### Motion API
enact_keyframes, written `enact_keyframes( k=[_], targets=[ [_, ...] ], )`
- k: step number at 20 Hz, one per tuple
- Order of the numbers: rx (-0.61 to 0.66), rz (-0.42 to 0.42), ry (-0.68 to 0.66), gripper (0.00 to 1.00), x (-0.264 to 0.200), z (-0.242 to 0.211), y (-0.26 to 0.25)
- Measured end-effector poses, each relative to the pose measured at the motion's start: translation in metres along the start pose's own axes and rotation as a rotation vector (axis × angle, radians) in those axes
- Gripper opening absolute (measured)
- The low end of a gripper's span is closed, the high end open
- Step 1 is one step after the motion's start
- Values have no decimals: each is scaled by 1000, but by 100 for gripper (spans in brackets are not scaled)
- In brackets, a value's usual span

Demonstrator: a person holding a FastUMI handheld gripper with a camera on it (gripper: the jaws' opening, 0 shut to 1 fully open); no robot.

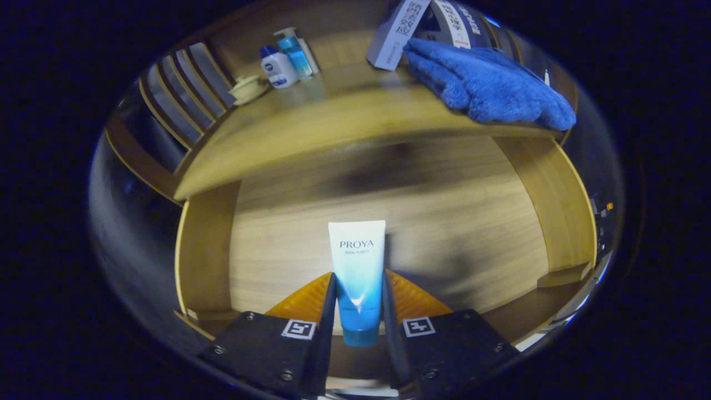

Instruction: Pull open the drawer, take out the items inside it, and place them on the countertop above the cabinet.

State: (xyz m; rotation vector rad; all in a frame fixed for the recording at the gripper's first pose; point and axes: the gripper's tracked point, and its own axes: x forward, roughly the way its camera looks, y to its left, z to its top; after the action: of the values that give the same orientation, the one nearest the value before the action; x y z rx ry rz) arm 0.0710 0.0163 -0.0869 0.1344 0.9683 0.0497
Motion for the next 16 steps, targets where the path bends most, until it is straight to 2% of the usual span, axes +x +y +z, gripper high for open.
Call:
enact_keyframes(
  k=[4,9,12,16],
  targets=[
    [-18,25,-127,43,-40,31,9],
    [-105,12,-365,42,-91,90,22],
    [-158,-24,-512,42,-111,132,30],
    [-136,-4,-659,42,-112,171,50]
  ],
)
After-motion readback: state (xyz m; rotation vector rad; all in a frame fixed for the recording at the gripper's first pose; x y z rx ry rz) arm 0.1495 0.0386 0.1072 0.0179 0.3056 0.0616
